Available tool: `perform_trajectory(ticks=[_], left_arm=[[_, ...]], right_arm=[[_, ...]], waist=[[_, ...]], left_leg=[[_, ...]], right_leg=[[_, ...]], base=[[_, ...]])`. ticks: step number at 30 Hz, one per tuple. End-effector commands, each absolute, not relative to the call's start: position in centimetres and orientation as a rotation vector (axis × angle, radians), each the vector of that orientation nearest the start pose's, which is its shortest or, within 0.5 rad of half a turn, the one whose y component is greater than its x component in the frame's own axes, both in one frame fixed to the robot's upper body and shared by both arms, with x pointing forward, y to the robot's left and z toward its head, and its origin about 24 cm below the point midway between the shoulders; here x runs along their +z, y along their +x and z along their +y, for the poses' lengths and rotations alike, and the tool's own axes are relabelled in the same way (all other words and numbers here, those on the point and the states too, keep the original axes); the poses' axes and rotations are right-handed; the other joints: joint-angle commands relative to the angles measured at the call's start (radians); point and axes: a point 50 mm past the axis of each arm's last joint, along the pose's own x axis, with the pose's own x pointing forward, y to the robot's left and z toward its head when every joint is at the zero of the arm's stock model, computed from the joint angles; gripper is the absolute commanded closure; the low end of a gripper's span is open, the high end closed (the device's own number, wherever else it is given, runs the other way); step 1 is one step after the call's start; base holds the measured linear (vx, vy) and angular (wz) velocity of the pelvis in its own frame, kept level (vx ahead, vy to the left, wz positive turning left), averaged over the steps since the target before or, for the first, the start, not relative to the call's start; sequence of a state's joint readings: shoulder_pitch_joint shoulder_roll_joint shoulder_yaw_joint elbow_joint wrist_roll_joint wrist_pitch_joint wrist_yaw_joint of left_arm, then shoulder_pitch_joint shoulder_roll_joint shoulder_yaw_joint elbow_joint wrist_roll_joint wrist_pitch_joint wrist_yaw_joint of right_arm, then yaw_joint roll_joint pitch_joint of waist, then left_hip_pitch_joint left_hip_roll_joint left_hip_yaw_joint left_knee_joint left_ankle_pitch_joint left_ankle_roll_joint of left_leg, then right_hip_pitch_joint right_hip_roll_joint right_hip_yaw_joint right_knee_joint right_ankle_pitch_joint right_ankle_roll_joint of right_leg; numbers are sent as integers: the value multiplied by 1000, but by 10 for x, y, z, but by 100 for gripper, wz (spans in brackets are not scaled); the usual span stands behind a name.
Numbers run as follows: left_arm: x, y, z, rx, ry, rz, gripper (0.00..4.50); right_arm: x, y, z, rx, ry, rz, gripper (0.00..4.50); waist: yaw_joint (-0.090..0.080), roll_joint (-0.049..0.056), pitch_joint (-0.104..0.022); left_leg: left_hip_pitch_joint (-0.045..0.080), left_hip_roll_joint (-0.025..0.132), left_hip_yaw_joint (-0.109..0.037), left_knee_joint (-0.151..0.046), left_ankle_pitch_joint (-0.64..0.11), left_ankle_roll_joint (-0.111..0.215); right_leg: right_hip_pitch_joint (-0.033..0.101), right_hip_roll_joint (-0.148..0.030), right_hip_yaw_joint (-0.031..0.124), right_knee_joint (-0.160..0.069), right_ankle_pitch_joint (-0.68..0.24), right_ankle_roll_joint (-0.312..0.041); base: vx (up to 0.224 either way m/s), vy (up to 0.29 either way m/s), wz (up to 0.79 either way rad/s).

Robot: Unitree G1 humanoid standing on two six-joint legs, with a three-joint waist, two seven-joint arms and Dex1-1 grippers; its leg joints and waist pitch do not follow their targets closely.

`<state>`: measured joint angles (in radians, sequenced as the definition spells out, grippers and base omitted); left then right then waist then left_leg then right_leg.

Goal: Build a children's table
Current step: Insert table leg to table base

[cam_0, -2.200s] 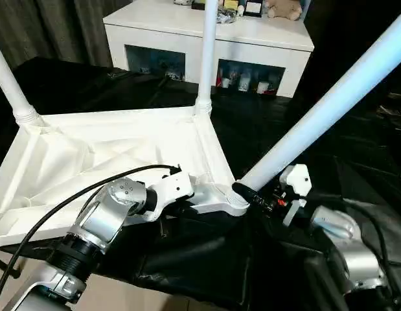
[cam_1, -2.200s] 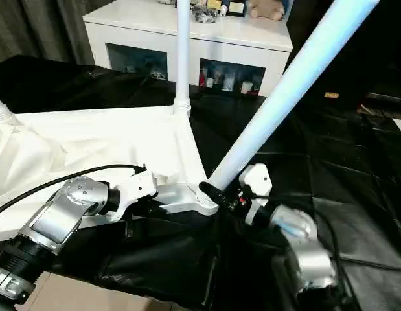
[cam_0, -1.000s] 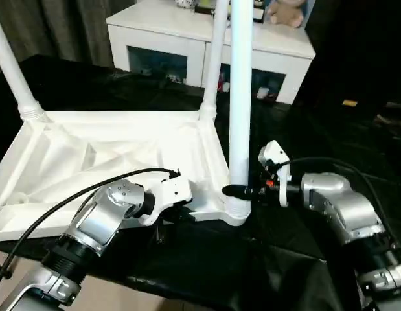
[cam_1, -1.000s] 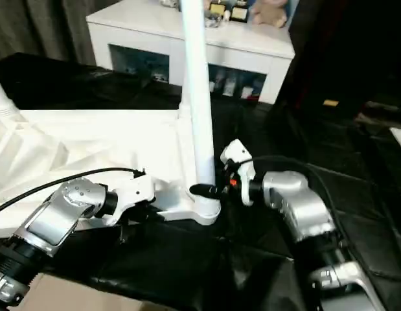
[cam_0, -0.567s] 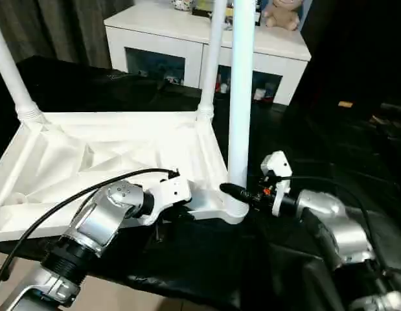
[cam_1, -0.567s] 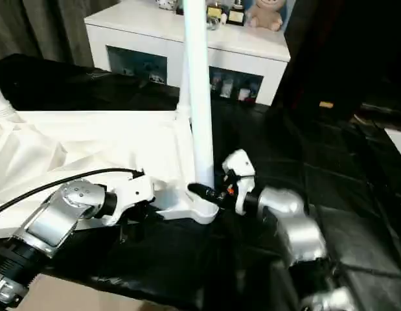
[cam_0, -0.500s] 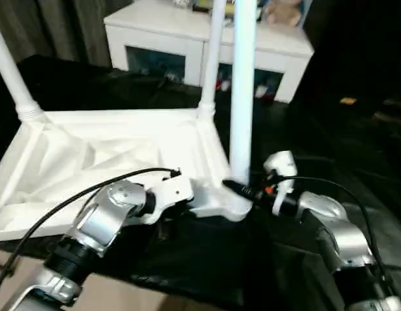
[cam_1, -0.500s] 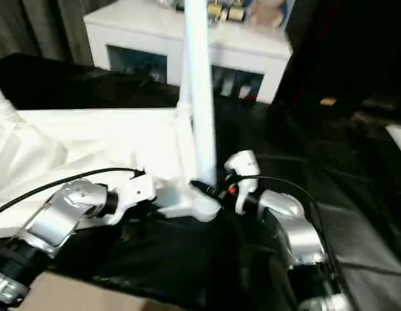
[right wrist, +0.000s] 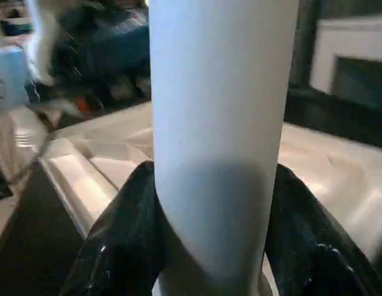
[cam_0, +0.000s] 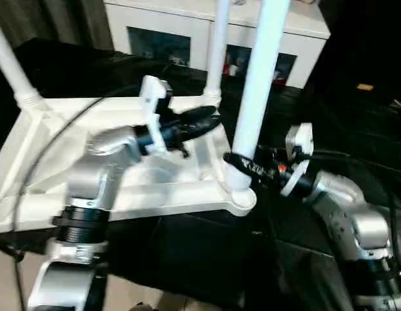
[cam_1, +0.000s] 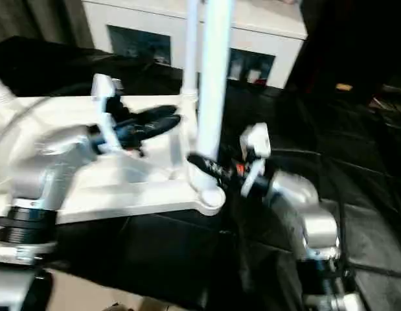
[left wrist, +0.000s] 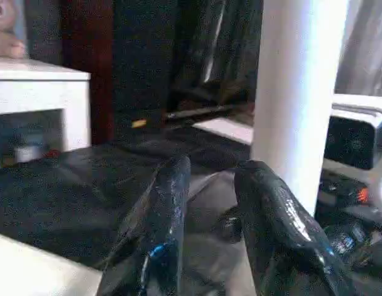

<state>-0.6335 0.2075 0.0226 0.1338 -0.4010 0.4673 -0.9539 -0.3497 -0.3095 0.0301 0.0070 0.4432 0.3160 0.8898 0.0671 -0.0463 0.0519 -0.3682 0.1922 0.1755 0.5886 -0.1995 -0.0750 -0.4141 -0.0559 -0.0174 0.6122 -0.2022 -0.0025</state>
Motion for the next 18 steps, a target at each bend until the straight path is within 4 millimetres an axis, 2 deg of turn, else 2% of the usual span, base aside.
perform_trajectory(ticks=[1,2,4,9,10,13,16,18], left_arm=[[174,322,94,-1199,-150,-91,267],[175,320,90,-1229,-190,-81,267],[177,315,78,-1286,-277,-73,242],[183,307,73,-1364,-386,-67,226],[184,306,72,-1378,-406,-68,197],[182,306,80,-1386,-418,-54,182],[177,308,88,-1357,-388,-31,145],[176,309,92,-1348,-396,-20,141]], right_arm=[[125,288,-131,1091,92,-54,265],[126,287,-129,1101,88,-51,265],[127,286,-124,1124,80,-45,265],[126,284,-123,1129,88,-28,265],[126,284,-123,1128,91,-29,265],[135,289,-129,1062,137,-77,265],[144,293,-136,1035,177,-108,265],[147,294,-138,1026,183,-118,265]], waist=[[6,3,-61],[9,6,-62],[12,3,-62],[23,2,-62],[24,1,-63],[24,3,-63],[24,7,-63],[23,7,-64]], left_leg=[[11,33,-1,-58,-33,90],[11,32,-1,-57,-38,84],[11,31,-1,-57,-45,77],[11,29,-2,-55,-49,66],[11,29,-1,-54,-48,66],[10,27,-2,-54,-49,63],[13,26,-3,-55,-52,58],[12,26,-3,-54,-53,53]], right_leg=[[66,-62,32,-43,129,-284],[67,-63,33,-41,120,-283],[67,-62,33,-43,108,-280],[69,-62,33,-42,97,-272],[69,-61,33,-41,97,-269],[68,-60,32,-41,88,-266],[66,-58,32,-42,69,-252],[67,-58,32,-41,68,-252]], base=[[0,0,0],[0,0,0],[0,0,0],[0,0,0],[0,0,0],[0,0,0],[0,0,0],[0,0,0]])
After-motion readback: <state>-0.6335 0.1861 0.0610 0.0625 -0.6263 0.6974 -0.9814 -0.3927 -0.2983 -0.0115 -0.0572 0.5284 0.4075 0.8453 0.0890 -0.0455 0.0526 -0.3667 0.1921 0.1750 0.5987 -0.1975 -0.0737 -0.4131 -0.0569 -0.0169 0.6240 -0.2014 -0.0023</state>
